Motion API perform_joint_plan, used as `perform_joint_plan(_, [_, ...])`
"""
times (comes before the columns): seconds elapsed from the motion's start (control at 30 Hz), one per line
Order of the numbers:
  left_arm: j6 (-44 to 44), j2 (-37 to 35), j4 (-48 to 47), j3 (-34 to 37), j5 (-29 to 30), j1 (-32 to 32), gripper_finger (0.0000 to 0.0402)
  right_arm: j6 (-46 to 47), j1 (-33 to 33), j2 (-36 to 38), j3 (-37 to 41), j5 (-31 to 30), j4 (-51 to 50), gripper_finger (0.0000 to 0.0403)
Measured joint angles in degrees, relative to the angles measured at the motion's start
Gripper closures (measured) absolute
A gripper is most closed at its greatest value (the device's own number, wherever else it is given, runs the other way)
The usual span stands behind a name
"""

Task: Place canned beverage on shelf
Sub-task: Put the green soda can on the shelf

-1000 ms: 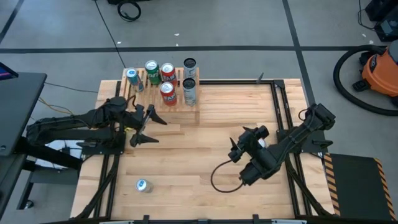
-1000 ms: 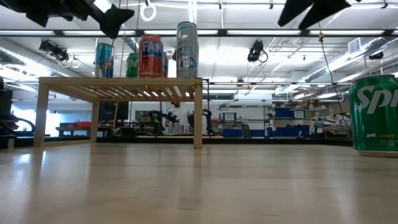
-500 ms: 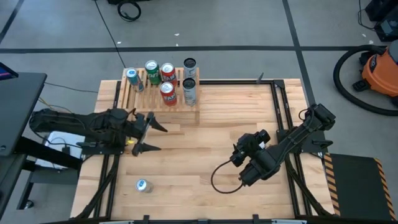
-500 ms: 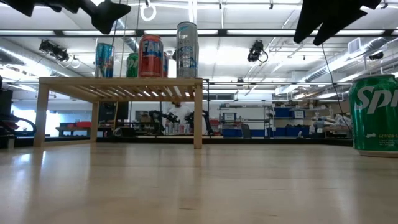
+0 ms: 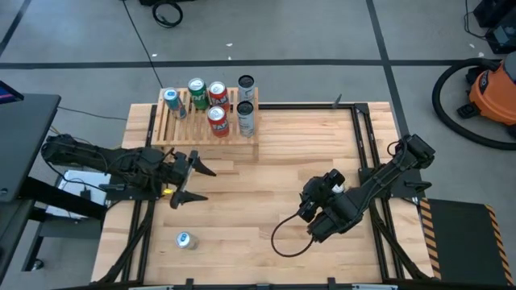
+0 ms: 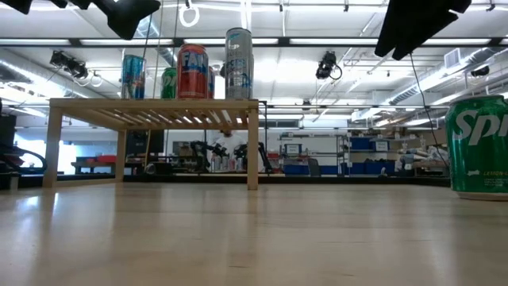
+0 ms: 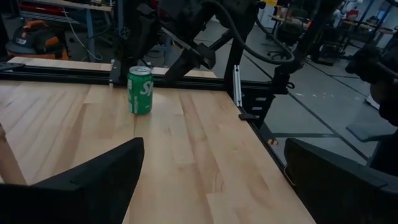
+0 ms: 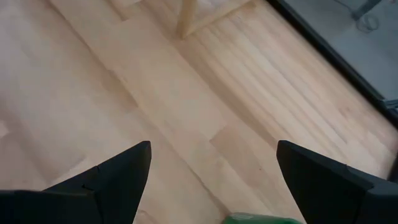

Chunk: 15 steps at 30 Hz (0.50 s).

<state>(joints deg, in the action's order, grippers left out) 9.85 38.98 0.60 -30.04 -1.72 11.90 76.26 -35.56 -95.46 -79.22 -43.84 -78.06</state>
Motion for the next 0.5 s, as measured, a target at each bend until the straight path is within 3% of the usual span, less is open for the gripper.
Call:
perform_joint_plan(0.27, [0.0,0.0,0.0,0.0,0.1,0.0,0.0008,0.3,0.2,0.0,0.0,2.8,3.3,0.0014])
perform_joint_plan(0.5, [-0.1,0.0,-0.6,0.0,0.1,0.0,0.0008,-0.3,1.6,0.0,0.0,7.2,7.2,0.0015])
